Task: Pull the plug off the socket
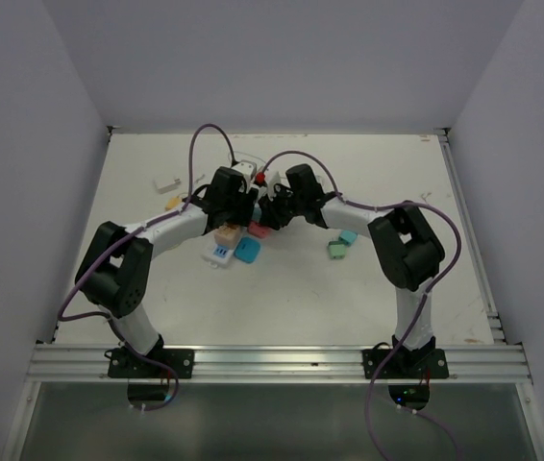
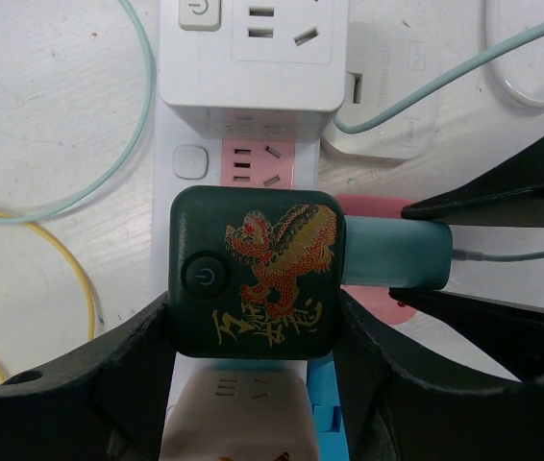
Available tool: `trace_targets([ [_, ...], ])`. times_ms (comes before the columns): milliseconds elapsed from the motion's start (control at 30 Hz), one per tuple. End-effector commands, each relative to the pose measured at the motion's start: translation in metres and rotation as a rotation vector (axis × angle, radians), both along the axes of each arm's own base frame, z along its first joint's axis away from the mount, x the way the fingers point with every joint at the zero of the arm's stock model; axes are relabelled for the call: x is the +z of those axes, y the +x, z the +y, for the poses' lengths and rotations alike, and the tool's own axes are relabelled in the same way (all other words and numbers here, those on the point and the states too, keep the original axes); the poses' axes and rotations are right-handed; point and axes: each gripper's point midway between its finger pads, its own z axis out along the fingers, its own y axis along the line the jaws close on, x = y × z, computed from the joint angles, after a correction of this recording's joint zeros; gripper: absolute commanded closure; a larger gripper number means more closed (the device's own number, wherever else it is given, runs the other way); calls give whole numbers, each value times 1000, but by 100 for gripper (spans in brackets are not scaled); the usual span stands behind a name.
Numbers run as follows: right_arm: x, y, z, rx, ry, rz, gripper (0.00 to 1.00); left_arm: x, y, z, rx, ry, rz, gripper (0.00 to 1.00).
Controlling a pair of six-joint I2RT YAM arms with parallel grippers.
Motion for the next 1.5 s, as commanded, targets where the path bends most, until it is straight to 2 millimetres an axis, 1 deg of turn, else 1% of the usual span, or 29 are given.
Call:
trace_targets([
  [0, 2, -7, -30, -38, -99, 2, 100, -30, -22, 44, 56, 151, 119, 91],
  [100, 0, -8, -34, -44, -117, 2, 100, -30, -22, 47, 69, 158, 119, 92],
  [133, 3, -8, -34, -45, -115, -4, 100, -31, -22, 50, 82, 168, 121, 92],
  [200, 2, -10, -36, -48, -120, 1, 100, -32, -21, 54, 106, 172, 128, 92],
  [333, 2, -15, -38, -57, -110, 11, 100, -39, -22, 60, 146, 179, 149, 93],
  [567, -6, -28, -48, -80, -117, 31, 100, -43, -19, 63, 184, 185, 153, 95],
  [633, -4, -29, -50, -85, -113, 24, 100, -44, -18, 64, 192, 189, 153, 95],
  [767, -11, -34, -54, -90, -131, 35, 100, -43, -16, 66, 197, 189, 154, 95],
  [867, -8, -34, -53, -93, -114, 39, 100, -41, -15, 62, 186, 170, 153, 94],
  [933, -2, -33, -52, -114, -92, 40, 100, -39, -16, 60, 172, 157, 152, 93],
  [1000, 4, -28, -58, -173, -48, 70, 100, -36, -16, 59, 166, 151, 148, 92],
  [1033, 9, -19, -66, -207, -5, 81, 100, -34, -16, 59, 166, 151, 143, 91],
  [1133, 15, -6, -85, -339, 83, 163, 100, -32, -18, 63, 169, 170, 140, 91],
  [1167, 12, 1, -105, -403, 94, 181, 100, -32, -18, 64, 168, 173, 141, 91],
  [1200, 22, 8, -112, -455, 138, 180, 100, -33, -19, 65, 170, 175, 144, 91],
  [1233, 19, 16, -136, -547, 136, 187, 100, -34, -21, 65, 171, 178, 151, 91],
  [1300, 27, 23, -156, -648, 172, 213, 100, -35, -23, 65, 171, 174, 159, 90],
  [1333, 28, 31, -176, -724, 175, 213, 100, -36, -25, 65, 169, 172, 165, 90],
  [1400, 33, 34, -193, -815, 202, 242, 100, -37, -28, 65, 165, 168, 173, 90],
  [1433, 35, 39, -206, -862, 211, 245, 100, -39, -32, 65, 160, 164, 182, 90],
  [1467, 37, 41, -214, -897, 214, 249, 100, -38, -33, 64, 159, 161, 185, 90],
])
